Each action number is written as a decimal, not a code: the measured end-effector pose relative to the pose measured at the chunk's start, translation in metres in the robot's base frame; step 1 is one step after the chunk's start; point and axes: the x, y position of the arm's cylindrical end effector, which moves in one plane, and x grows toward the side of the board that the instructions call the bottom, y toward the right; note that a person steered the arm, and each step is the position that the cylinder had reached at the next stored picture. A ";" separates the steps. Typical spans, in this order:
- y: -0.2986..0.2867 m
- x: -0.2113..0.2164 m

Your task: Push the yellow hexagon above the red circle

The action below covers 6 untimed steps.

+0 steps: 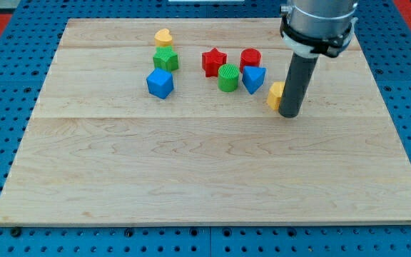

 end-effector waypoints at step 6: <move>-0.038 -0.018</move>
